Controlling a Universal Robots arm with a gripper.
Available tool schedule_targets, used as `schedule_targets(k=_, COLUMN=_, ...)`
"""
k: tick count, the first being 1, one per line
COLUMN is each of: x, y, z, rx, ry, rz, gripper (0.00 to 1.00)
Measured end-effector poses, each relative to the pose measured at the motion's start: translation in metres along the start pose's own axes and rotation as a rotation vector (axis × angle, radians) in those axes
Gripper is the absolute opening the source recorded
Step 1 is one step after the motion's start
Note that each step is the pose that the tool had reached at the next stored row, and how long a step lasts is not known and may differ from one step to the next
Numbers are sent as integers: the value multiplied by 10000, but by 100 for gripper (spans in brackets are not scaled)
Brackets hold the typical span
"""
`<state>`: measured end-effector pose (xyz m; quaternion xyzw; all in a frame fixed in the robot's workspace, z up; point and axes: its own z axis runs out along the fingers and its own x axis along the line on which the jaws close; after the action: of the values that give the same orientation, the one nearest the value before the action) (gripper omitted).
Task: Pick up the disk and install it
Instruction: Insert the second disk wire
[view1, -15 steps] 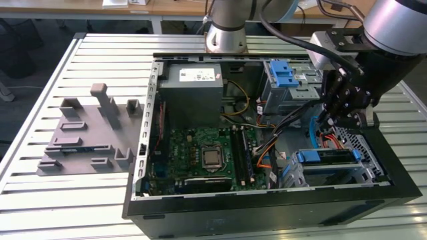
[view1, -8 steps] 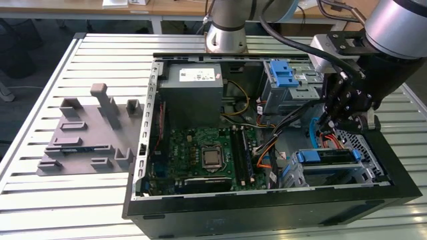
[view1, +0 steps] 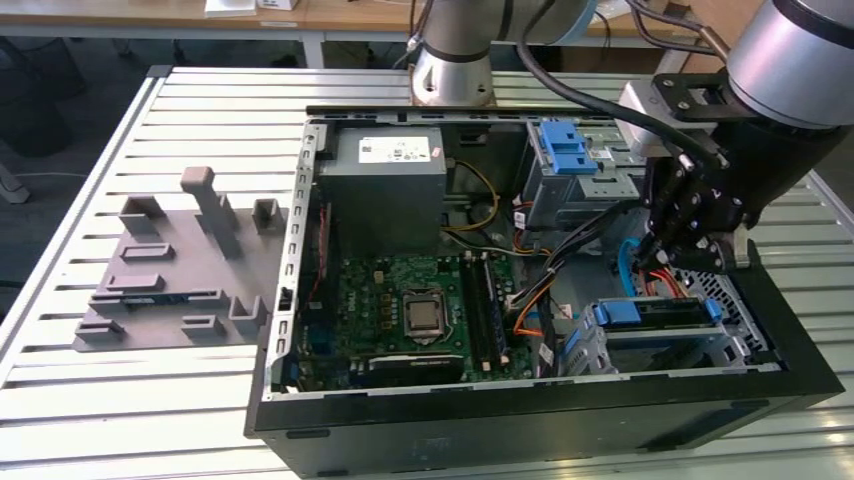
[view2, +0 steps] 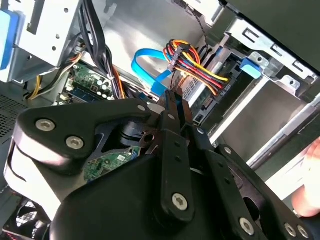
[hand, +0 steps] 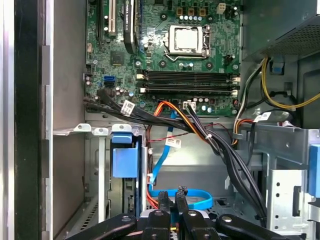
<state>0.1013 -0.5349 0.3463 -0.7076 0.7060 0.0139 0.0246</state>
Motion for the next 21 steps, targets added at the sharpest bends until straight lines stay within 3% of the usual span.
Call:
schedule_targets(k=6, x=94, y=0, z=16, rx=0, ry=0, rz=0, gripper=16)
schedule_targets(k=21, x=218, y=0, z=24, rx=0, ry=-1, rz=0, gripper=16)
